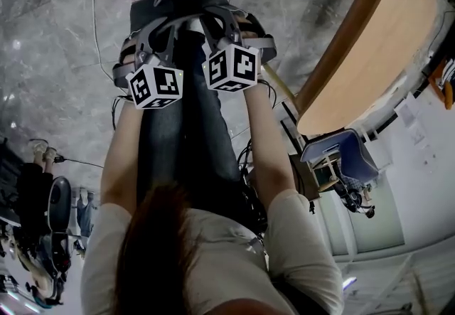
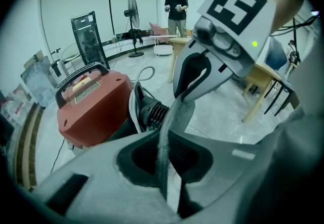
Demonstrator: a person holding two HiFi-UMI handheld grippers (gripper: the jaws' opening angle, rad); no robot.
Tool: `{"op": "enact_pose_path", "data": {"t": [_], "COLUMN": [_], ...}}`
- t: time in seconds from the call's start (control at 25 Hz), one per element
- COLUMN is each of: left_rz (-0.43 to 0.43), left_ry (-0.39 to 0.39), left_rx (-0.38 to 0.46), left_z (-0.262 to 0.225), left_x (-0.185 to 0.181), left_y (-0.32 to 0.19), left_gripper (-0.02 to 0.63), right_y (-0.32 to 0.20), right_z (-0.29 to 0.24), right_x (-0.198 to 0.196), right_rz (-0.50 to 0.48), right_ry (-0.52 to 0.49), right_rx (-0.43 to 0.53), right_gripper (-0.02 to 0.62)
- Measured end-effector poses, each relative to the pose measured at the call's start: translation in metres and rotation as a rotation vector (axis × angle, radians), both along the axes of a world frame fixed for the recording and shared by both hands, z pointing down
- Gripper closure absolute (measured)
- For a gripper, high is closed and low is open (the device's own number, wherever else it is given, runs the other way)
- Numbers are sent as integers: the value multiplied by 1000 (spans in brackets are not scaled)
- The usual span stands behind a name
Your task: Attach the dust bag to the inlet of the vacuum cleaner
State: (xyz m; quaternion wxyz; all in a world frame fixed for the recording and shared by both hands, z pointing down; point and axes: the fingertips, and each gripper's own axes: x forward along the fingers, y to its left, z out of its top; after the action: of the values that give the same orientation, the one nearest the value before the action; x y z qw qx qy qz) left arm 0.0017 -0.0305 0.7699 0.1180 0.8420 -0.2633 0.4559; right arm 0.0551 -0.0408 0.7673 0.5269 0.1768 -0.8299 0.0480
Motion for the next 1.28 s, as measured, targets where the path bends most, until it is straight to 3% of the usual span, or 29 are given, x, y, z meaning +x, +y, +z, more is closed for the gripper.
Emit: {"op": "enact_pose_path", "data": {"t": [0.28, 0.6, 0.96, 1.28], "left_rz": [96, -67, 41, -134], "left_ry": [-27, 31, 34, 97], "left_rx": [15, -34, -51, -49], "left_z": [-3, 2, 2, -3], "left_x": [10, 1, 6, 3], "left_y": [-20, -24, -40, -34], "left_gripper": [561, 561, 557, 557], "right_y": [6, -27, -21, -38], "right_z": [-1, 3, -3, 0], "right_x": [8, 2, 7, 5], "right_rz": [185, 179, 332, 260], "right_ry": [-48, 0, -77, -5], "right_rx": [-41, -47, -54, -7], "right_gripper": [566, 552, 560, 547]}}
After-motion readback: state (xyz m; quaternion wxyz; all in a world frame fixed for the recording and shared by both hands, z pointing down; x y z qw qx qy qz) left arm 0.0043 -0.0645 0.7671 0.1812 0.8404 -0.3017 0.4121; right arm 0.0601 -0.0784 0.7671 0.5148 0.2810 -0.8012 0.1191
